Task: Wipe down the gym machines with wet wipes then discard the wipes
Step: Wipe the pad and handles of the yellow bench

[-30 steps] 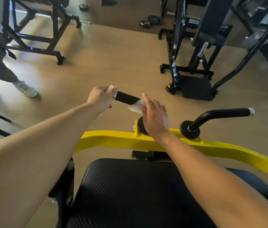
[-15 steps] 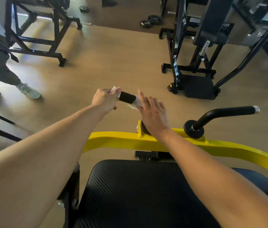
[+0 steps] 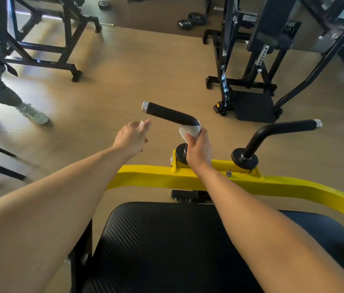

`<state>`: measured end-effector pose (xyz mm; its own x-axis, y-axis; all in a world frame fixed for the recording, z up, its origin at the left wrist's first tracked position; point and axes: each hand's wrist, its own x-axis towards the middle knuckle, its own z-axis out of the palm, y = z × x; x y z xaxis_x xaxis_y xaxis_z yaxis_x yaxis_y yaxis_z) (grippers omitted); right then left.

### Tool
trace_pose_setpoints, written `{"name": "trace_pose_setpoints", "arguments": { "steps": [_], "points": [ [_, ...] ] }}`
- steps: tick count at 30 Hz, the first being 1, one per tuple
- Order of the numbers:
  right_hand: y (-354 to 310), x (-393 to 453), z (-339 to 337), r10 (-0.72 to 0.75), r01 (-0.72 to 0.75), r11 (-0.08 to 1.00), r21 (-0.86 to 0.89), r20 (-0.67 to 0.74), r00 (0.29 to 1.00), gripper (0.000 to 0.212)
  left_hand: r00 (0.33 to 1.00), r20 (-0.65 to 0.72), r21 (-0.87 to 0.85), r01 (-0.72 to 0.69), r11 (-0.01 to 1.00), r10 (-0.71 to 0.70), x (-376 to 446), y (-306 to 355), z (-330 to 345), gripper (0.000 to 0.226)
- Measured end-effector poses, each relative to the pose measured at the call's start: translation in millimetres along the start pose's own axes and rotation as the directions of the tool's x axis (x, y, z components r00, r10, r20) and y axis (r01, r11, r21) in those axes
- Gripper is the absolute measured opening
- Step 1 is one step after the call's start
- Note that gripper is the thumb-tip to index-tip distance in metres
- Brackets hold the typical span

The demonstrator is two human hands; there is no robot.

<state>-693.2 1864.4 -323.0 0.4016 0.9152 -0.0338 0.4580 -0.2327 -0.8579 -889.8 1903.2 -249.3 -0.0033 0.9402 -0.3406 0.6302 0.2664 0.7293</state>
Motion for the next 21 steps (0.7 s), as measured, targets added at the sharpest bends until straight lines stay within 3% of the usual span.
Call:
{"name": "trace_pose_setpoints", "arguments": {
  "steps": [5,11,17,21],
  "points": [
    [-12,42,7,0.211,-0.210,0.978,-0.017,0.090,0.973,0.046,0.994,0.111,0.030,-0.013,0.999,0.009,-3,-22,19,0.042],
    [-3,77,29,0.340,-0.335,0.940,-0.061,0.101,0.935,0.048,0.991,0.092,0.106,-0.110,0.988,0.101,3,-24,33,0.020],
    [2,88,46,0.406,-0.399,0.912,-0.098,0.072,0.911,0.049,0.980,0.090,0.113,-0.188,0.976,0.178,6,-34,40,0.030],
    [3,78,48,0.361,-0.359,0.930,-0.078,0.023,0.932,0.047,0.981,0.093,0.124,-0.181,0.976,0.170,6,-44,40,0.035]
  ]
}}
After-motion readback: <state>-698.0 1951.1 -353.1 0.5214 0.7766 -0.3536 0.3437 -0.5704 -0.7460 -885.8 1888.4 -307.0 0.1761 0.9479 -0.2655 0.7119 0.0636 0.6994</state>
